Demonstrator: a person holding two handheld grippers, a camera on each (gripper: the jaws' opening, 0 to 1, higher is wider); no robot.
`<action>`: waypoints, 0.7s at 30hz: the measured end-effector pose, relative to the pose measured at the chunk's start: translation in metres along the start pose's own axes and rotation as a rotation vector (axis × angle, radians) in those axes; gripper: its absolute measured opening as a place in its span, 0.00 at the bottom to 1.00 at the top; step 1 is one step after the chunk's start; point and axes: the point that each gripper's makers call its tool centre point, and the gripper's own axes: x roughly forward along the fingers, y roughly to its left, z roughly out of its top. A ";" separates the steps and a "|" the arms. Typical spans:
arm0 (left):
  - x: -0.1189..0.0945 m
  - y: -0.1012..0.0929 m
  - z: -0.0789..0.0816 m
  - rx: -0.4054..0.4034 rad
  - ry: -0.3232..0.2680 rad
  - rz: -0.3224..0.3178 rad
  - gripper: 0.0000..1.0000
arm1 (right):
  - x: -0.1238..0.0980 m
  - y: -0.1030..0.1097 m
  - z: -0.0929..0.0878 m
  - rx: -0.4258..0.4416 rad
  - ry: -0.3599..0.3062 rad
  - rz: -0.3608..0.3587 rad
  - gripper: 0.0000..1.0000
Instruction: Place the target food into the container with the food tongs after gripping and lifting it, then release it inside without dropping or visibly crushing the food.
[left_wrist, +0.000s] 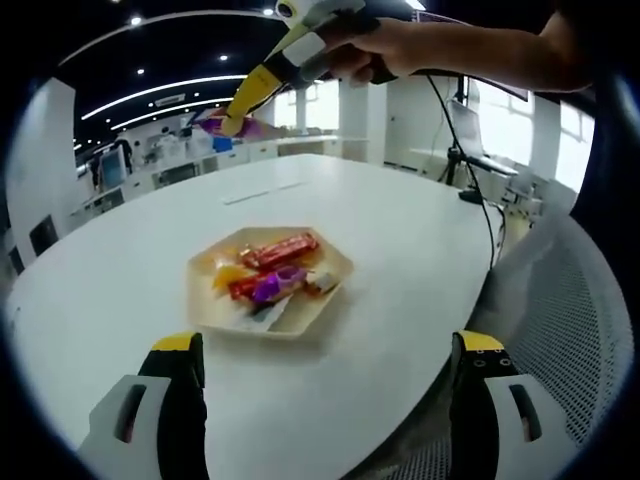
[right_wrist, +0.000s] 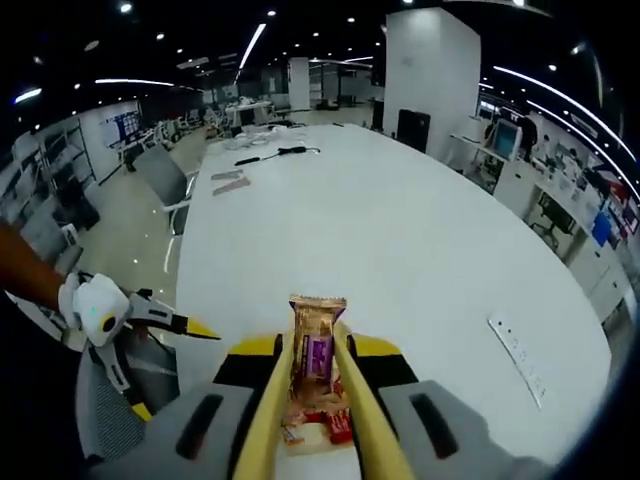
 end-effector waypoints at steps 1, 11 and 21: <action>0.000 0.000 0.000 0.000 -0.001 0.001 0.99 | 0.000 0.000 0.000 -0.004 0.002 -0.001 0.24; 0.000 0.001 -0.001 0.001 0.001 0.003 0.99 | 0.001 -0.001 -0.001 -0.013 0.007 -0.004 0.26; 0.001 0.002 -0.006 0.005 0.022 0.003 0.99 | 0.002 -0.002 -0.010 -0.021 0.010 0.001 0.27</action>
